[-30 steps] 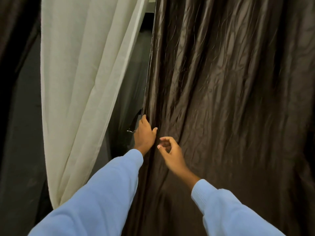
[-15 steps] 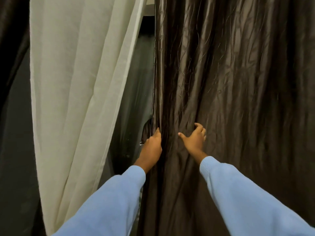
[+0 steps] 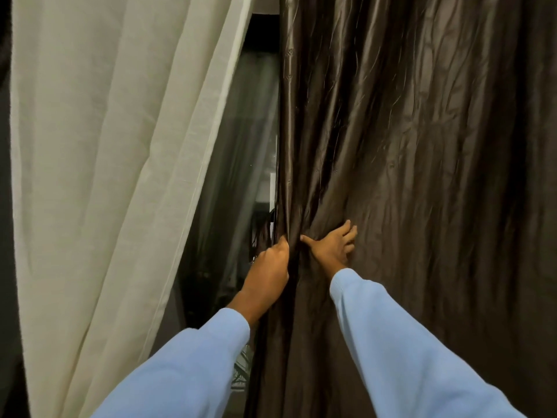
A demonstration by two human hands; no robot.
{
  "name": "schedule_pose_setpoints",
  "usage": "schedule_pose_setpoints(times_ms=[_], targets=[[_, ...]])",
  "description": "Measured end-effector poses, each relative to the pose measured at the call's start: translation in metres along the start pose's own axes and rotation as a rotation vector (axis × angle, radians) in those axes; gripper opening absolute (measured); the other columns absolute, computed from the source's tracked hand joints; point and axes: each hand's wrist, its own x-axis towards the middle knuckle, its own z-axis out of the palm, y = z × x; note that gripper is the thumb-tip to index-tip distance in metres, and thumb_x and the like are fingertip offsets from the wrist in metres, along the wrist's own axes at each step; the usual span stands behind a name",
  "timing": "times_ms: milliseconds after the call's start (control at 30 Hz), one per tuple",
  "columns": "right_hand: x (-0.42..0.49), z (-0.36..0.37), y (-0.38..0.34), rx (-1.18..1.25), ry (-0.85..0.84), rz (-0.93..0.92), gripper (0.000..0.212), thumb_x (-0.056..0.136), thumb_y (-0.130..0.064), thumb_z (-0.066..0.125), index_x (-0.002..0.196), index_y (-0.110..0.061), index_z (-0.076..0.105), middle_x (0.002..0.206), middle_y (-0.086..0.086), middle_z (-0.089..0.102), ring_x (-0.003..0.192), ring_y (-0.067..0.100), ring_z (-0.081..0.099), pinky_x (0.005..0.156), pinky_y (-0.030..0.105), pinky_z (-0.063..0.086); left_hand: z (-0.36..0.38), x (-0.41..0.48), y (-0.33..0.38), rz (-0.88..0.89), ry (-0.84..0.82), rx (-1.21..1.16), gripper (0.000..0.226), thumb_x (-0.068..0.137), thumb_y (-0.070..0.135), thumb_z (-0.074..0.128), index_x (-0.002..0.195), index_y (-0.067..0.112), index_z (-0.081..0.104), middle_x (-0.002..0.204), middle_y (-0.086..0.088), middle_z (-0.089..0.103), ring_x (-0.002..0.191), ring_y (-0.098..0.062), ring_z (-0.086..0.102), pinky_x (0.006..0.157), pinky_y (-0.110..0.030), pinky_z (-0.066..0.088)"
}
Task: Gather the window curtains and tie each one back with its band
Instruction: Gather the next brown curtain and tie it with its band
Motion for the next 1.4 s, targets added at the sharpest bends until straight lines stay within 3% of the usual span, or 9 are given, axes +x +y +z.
schedule_pose_setpoints(times_ms=[100, 200, 533, 633, 767, 933, 1033, 1200, 1400], targets=[[-0.002, 0.001, 0.000, 0.023, -0.047, 0.021, 0.145, 0.060, -0.048, 0.091, 0.155, -0.014, -0.012, 0.163, 0.013, -0.014, 0.149, 0.043, 0.002, 0.113, 0.063, 0.021, -0.009, -0.011, -0.001, 0.021, 0.028, -0.080, 0.032, 0.100, 0.011, 0.041, 0.130, 0.003, 0.045, 0.109, -0.016, 0.065, 0.097, -0.028, 0.065, 0.086, -0.040, 0.054], [-0.004, 0.004, -0.004, 0.133, -0.106, -0.017, 0.142, 0.063, -0.038, 0.092, 0.155, -0.014, -0.014, 0.163, 0.019, 0.004, 0.149, 0.042, 0.012, 0.116, 0.057, 0.021, -0.020, -0.016, -0.008, 0.024, 0.043, -0.072, 0.034, 0.100, 0.011, 0.040, 0.131, 0.001, 0.045, 0.110, -0.016, 0.064, 0.097, -0.029, 0.065, 0.086, -0.040, 0.053], [0.001, 0.010, -0.010, 0.166, -0.132, -0.040, 0.084, 0.076, -0.029, 0.084, 0.140, -0.014, 0.031, 0.135, 0.014, 0.055, 0.125, 0.035, 0.053, 0.109, 0.056, 0.037, -0.036, -0.027, -0.018, 0.081, 0.110, -0.200, 0.025, 0.101, 0.013, 0.038, 0.116, 0.001, 0.055, 0.095, -0.013, 0.067, 0.083, -0.025, 0.066, 0.076, -0.038, 0.054], [-0.006, 0.015, -0.011, 0.126, -0.046, -0.079, 0.090, 0.073, -0.035, 0.085, 0.142, -0.016, 0.031, 0.144, 0.013, 0.040, 0.133, 0.036, 0.041, 0.107, 0.056, 0.038, -0.033, -0.030, -0.013, 0.101, 0.163, -0.277, 0.021, 0.101, 0.014, 0.039, 0.094, 0.004, 0.056, 0.077, -0.004, 0.062, 0.060, -0.010, 0.057, 0.059, -0.027, 0.048], [-0.016, 0.017, -0.010, 0.033, 0.068, -0.018, 0.123, 0.066, -0.049, 0.087, 0.155, -0.014, 0.010, 0.162, 0.012, 0.009, 0.145, 0.038, 0.018, 0.109, 0.060, 0.030, -0.031, -0.032, -0.009, 0.097, 0.182, -0.371, 0.024, 0.101, 0.018, 0.039, 0.091, 0.005, 0.057, 0.075, 0.000, 0.061, 0.061, -0.003, 0.057, 0.057, -0.012, 0.044], [-0.010, 0.017, -0.009, 0.034, 0.018, 0.062, 0.121, 0.070, -0.049, 0.085, 0.155, -0.011, 0.007, 0.157, 0.019, 0.022, 0.143, 0.040, 0.026, 0.109, 0.060, 0.029, -0.030, -0.029, -0.009, 0.078, 0.168, -0.323, 0.025, 0.102, 0.017, 0.037, 0.095, 0.002, 0.056, 0.077, -0.008, 0.063, 0.063, -0.015, 0.060, 0.060, -0.034, 0.052], [-0.006, 0.018, -0.007, -0.004, 0.037, 0.054, 0.102, 0.072, -0.045, 0.084, 0.148, -0.013, 0.024, 0.149, 0.016, 0.031, 0.136, 0.039, 0.037, 0.104, 0.057, 0.034, -0.024, -0.025, -0.013, 0.059, 0.171, -0.252, 0.021, 0.101, 0.014, 0.038, 0.104, 0.004, 0.056, 0.082, -0.006, 0.063, 0.067, -0.015, 0.061, 0.064, -0.033, 0.054], [0.005, 0.020, 0.012, -0.084, 0.030, -0.014, 0.050, 0.079, -0.046, 0.079, 0.116, -0.020, 0.059, 0.134, 0.009, 0.042, 0.125, 0.035, 0.045, 0.102, 0.052, 0.037, -0.009, -0.015, -0.028, -0.041, 0.111, -0.002, 0.043, 0.098, 0.012, 0.047, 0.139, 0.006, 0.037, 0.119, -0.013, 0.062, 0.105, -0.026, 0.064, 0.090, -0.036, 0.053], [0.010, 0.032, 0.018, -0.017, 0.063, -0.104, 0.019, 0.086, -0.039, 0.073, 0.081, -0.020, 0.072, 0.111, 0.006, 0.064, 0.114, 0.030, 0.056, 0.099, 0.050, 0.041, 0.004, -0.001, -0.040, -0.032, 0.106, 0.084, 0.048, 0.098, 0.015, 0.048, 0.142, 0.004, 0.031, 0.120, -0.014, 0.061, 0.103, -0.026, 0.065, 0.087, -0.033, 0.053]])
